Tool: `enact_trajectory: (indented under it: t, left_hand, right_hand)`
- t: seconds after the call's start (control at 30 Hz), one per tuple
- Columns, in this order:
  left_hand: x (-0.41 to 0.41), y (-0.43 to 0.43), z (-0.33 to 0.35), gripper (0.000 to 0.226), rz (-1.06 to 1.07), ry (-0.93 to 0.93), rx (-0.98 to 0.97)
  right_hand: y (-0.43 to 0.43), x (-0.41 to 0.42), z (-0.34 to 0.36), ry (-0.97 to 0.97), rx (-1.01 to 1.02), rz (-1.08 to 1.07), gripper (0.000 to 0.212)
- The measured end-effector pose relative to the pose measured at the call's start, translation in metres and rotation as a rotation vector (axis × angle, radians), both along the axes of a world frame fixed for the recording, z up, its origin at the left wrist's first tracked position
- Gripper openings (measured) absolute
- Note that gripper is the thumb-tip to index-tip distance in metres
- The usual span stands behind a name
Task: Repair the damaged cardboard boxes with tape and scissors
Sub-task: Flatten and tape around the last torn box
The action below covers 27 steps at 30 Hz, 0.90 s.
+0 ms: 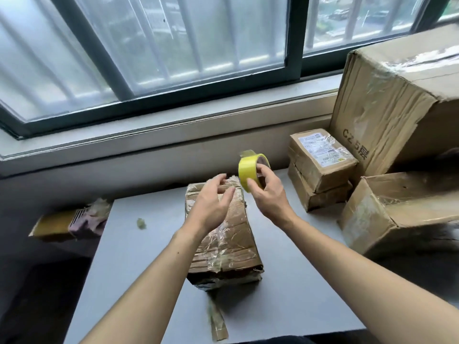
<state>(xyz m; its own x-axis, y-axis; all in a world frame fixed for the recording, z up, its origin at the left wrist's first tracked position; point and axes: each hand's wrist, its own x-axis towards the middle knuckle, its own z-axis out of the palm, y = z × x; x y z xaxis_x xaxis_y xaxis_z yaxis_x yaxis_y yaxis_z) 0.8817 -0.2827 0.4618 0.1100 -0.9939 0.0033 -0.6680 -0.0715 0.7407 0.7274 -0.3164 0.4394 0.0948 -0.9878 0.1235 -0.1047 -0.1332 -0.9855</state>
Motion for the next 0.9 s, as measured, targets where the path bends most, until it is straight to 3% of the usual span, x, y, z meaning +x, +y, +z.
enact_trajectory:
  t: [0.1,0.2,0.4,0.53,0.7,0.8,0.9]
  left_hand:
    - [0.012,0.002,0.024,0.054,0.027,0.173,-0.114]
    - [0.032,0.008,0.054,0.051,-0.066,0.187,-0.147]
    - [0.067,0.035,0.072,0.003,-0.219,0.209,-0.131]
    - [0.075,0.055,0.062,0.01,-0.128,0.175,-0.258]
    - [0.079,0.068,0.052,0.013,-0.064,0.174,-0.283]
    - [0.077,0.069,0.058,0.014,-0.04,0.176,-0.293]
    - [0.073,0.066,0.066,0.01,-0.015,0.177,-0.333]
  right_hand:
    - [0.027,0.01,0.024,-0.068,-0.023,0.057,0.021]
    - [0.055,0.02,0.036,-0.025,-0.057,0.133,0.028]
    - [0.107,0.051,0.046,0.015,-0.074,0.181,0.03]
    - [0.123,0.062,0.051,-0.004,-0.038,0.275,0.025]
    - [0.132,0.061,0.055,0.243,-0.077,0.259,0.016]
    - [0.133,0.059,0.059,0.33,-0.001,0.201,0.008]
    - [0.128,0.053,0.062,0.368,0.168,0.125,0.026]
